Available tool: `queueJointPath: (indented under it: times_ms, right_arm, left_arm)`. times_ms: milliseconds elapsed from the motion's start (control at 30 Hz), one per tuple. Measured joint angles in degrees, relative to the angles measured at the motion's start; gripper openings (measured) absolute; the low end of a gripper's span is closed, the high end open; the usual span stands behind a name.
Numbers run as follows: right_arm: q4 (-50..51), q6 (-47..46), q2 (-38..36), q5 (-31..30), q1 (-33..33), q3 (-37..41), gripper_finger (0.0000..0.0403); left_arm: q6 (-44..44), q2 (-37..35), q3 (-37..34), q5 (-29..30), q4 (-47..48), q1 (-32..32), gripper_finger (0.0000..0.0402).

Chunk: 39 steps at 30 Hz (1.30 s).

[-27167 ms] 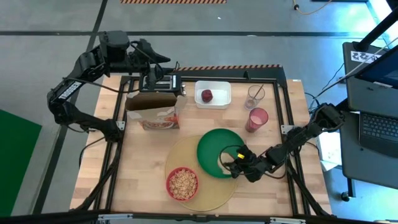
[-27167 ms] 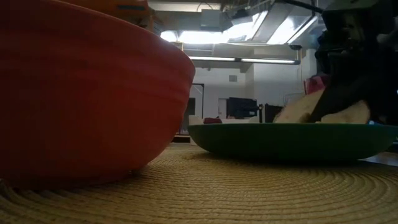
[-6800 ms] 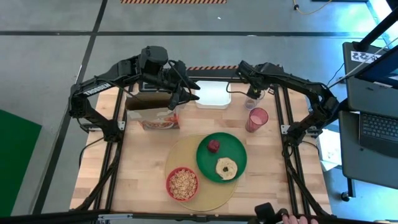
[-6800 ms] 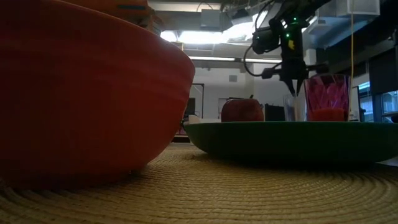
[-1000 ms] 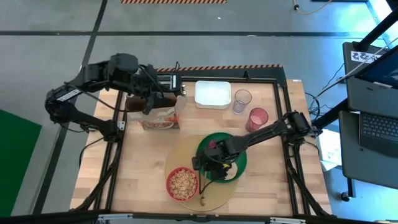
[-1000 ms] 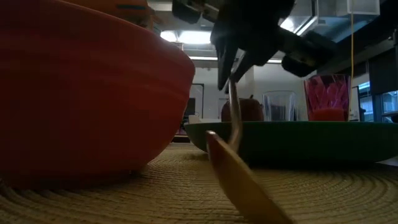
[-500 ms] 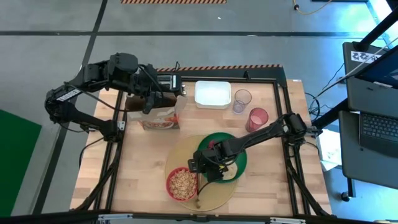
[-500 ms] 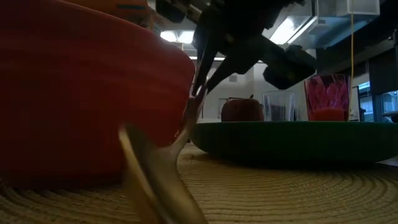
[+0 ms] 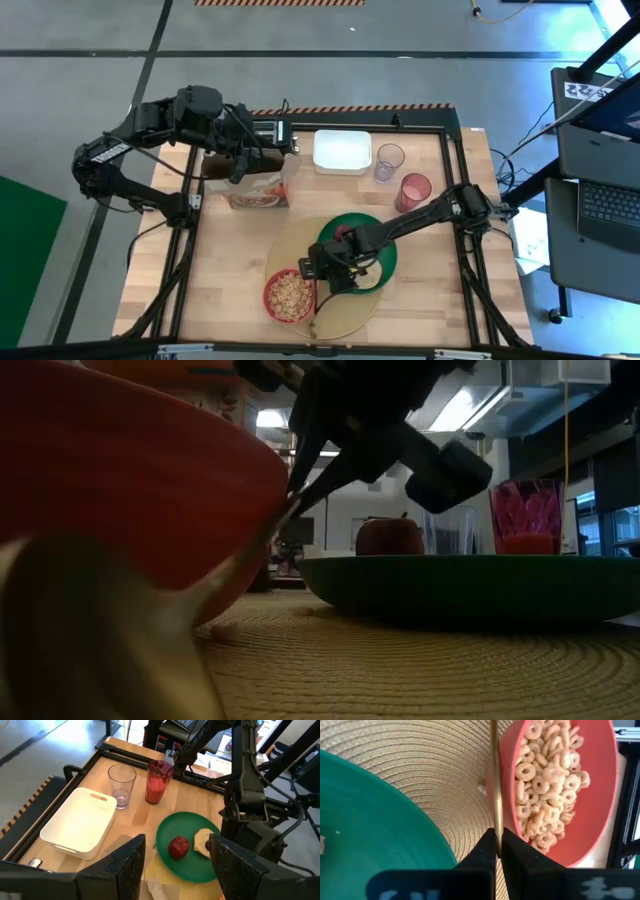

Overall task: Arrange a breakfast setting
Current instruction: Put the gold spoon on the brown placemat to the right of the orange bowl

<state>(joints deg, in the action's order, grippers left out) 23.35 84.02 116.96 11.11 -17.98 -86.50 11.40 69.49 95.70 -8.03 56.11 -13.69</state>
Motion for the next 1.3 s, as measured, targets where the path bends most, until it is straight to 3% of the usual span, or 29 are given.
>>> queueJointPath:
  times_ms: [333, 1300]
  right_arm:
    - [0.7, 6.2, 1.3, -1.6, 0.2, 0.0, 0.0014]
    - [2.7, 8.6, 1.4, 0.4, 2.6, 0.0, 0.0035]
  left_arm:
    - [0.0, 0.0, 0.0, 0.1, 0.0, 0.0, 0.0212]
    - [0.5, 0.0, 0.0, 1.1, -0.1, 0.0, 0.0212]
